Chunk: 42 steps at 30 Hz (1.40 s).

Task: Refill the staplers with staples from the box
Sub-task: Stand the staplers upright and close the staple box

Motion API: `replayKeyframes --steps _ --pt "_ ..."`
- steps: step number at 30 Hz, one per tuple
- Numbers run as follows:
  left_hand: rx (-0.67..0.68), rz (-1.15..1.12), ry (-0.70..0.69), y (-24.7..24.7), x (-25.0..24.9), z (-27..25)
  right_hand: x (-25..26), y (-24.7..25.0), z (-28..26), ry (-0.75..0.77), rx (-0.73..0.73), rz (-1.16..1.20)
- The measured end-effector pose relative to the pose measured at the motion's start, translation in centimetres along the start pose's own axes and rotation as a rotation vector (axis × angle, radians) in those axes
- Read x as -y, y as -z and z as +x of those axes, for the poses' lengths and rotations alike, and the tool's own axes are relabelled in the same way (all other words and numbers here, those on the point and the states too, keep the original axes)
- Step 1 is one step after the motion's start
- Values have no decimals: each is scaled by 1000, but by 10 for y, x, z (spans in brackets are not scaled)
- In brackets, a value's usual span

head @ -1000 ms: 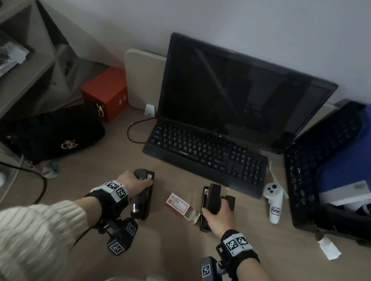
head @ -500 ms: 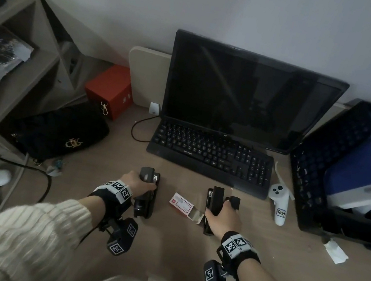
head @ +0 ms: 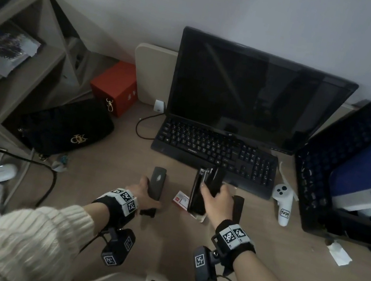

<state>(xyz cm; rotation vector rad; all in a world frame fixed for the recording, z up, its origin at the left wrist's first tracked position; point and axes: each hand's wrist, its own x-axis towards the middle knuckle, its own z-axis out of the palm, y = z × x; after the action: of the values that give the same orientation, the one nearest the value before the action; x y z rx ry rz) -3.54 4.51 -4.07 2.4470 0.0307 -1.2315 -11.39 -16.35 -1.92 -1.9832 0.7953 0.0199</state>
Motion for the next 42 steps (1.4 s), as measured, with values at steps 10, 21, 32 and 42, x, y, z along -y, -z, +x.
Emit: replayKeyframes --steps 10,21,32,42 --pt "213 -101 -104 7 20 -9 5 -66 -8 -20 271 -168" --pt "176 8 -200 14 23 -5 -1 -67 6 -38 195 -354" --pt "13 46 -293 3 18 13 -3 -48 17 -28 235 -506" --pt "-2 20 -317 3 20 18 15 -58 14 55 341 -433"
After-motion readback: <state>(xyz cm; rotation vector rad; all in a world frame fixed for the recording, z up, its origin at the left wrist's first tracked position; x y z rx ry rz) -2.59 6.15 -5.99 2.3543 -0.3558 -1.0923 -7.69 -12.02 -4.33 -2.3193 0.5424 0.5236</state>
